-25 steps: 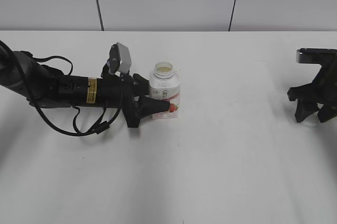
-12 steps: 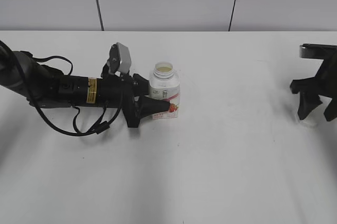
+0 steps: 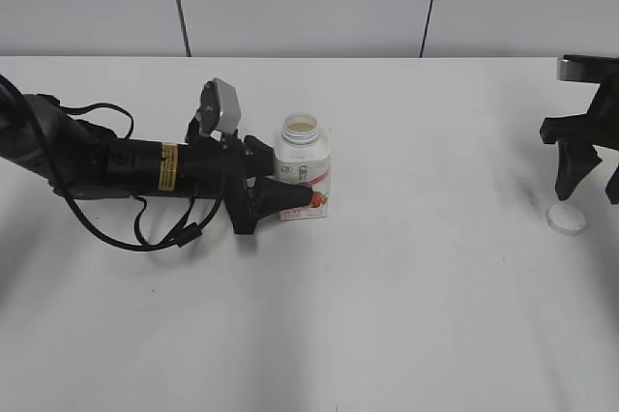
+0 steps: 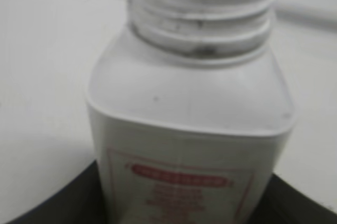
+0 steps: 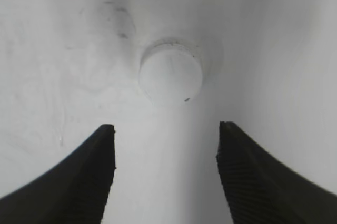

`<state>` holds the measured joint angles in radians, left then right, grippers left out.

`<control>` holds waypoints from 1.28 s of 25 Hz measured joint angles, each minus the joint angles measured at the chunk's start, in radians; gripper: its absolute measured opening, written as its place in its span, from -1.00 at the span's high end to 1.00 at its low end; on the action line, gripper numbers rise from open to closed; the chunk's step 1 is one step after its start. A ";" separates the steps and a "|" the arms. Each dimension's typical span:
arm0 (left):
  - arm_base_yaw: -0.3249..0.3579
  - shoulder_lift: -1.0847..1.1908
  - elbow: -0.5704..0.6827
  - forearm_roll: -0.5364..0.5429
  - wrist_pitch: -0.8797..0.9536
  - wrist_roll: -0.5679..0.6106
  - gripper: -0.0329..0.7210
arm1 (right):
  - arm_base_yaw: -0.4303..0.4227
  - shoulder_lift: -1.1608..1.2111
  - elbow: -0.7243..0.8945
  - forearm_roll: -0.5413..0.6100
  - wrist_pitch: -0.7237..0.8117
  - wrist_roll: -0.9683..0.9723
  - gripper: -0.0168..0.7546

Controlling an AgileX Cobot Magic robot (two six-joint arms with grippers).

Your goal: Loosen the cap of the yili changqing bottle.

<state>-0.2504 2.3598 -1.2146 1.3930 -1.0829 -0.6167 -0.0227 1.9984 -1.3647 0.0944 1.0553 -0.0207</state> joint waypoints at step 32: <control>0.014 -0.292 0.022 0.088 0.080 -0.221 -0.67 | 0.000 -0.086 -0.069 0.037 0.127 0.007 -0.30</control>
<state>-0.2360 2.0680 -1.1930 1.4808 -1.0028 -0.8380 -0.0227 1.9126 -1.4333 0.1309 1.1820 -0.0134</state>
